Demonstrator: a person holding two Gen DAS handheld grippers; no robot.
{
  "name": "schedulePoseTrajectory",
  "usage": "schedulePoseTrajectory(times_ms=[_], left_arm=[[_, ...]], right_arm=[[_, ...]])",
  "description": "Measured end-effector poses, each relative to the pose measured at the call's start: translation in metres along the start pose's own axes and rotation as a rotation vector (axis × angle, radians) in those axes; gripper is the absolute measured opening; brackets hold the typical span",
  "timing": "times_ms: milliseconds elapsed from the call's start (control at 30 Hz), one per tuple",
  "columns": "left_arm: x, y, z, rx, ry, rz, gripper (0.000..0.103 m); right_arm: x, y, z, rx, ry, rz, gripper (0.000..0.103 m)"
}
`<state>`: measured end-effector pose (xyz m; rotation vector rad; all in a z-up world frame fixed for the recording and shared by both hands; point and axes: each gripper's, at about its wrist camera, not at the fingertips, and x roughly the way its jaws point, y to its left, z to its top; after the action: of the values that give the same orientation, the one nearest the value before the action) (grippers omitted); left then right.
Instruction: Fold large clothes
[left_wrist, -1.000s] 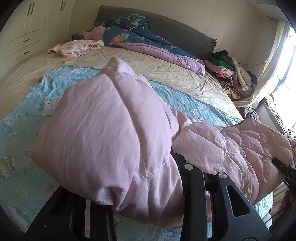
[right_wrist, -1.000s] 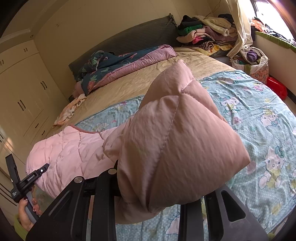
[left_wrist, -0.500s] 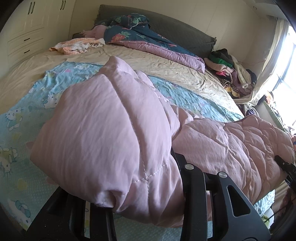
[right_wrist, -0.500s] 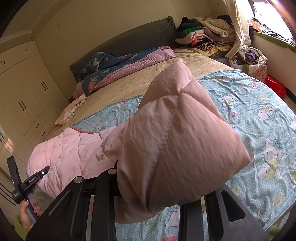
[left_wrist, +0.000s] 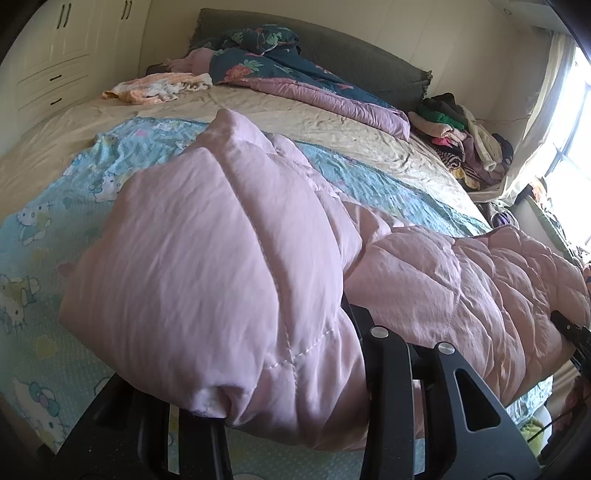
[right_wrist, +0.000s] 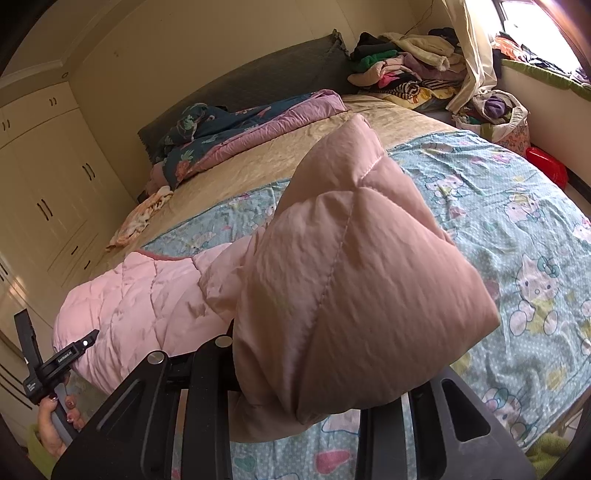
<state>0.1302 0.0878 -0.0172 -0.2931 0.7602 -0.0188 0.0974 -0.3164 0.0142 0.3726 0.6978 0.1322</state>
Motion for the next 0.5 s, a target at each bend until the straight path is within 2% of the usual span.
schedulePoseTrajectory(times_ms=[500], left_arm=[[0.004,0.011,-0.02,-0.013,0.017,-0.004,0.031]], right_arm=[[0.002,-0.016,-0.012,0.02,0.017,-0.006,0.028]])
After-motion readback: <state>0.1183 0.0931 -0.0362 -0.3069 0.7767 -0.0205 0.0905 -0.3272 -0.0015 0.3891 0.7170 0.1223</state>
